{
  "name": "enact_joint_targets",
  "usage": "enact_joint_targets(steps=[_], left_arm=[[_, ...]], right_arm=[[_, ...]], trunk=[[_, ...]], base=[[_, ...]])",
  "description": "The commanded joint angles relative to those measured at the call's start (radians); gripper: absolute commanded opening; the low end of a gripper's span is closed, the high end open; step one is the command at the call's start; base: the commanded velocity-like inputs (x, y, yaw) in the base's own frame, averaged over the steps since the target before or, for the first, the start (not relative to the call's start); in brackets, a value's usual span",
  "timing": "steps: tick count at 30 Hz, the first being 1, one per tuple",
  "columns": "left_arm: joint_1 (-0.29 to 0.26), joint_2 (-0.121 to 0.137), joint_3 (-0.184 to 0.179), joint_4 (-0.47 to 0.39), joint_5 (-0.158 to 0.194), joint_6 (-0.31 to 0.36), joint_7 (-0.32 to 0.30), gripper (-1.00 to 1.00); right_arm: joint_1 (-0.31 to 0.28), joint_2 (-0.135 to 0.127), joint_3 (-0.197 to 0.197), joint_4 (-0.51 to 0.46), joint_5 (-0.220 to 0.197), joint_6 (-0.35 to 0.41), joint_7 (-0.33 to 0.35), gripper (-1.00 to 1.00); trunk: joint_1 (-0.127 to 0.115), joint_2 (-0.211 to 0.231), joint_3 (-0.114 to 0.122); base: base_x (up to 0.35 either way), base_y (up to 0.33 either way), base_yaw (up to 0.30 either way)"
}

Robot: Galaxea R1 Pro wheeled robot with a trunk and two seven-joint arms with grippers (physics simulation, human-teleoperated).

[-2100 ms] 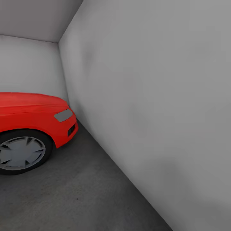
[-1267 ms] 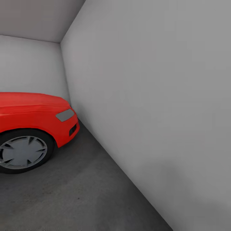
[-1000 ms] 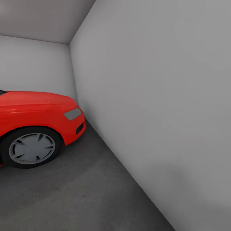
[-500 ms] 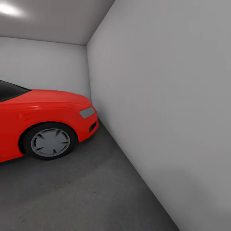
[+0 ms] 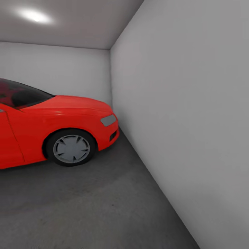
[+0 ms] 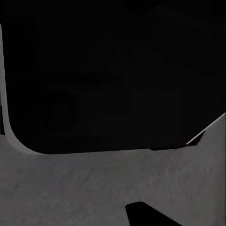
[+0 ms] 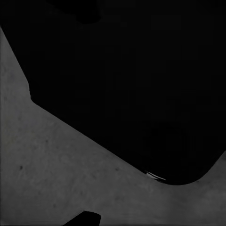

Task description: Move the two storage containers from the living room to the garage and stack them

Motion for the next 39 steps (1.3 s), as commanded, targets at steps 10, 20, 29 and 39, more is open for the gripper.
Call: enact_joint_targets(steps=[10,20,29,39], left_arm=[[0.000,0.000,0.001,0.000,0.000,-0.001,0.000,1.00],[0.000,0.000,0.000,0.000,0.000,-0.001,0.000,1.00],[0.000,0.000,0.001,0.000,0.000,-0.001,0.000,1.00],[0.000,0.000,0.000,0.000,0.000,-0.001,0.000,1.00]], right_arm=[[0.000,0.000,0.000,0.001,-0.001,-0.007,-0.001,1.00],[0.000,0.000,0.000,0.001,-0.001,-0.014,-0.001,1.00],[0.000,-0.001,0.000,0.001,-0.002,-0.015,0.000,1.00],[0.000,-0.002,0.000,0.001,-0.003,-0.015,-0.001,1.00]], trunk=[[0.000,0.000,-0.001],[0.000,0.000,-0.001],[0.000,0.000,-0.001],[0.000,0.000,-0.001]], base=[[0.000,0.000,0.274],[0.000,0.000,0.274],[0.000,0.000,0.274],[0.000,0.000,0.276]])
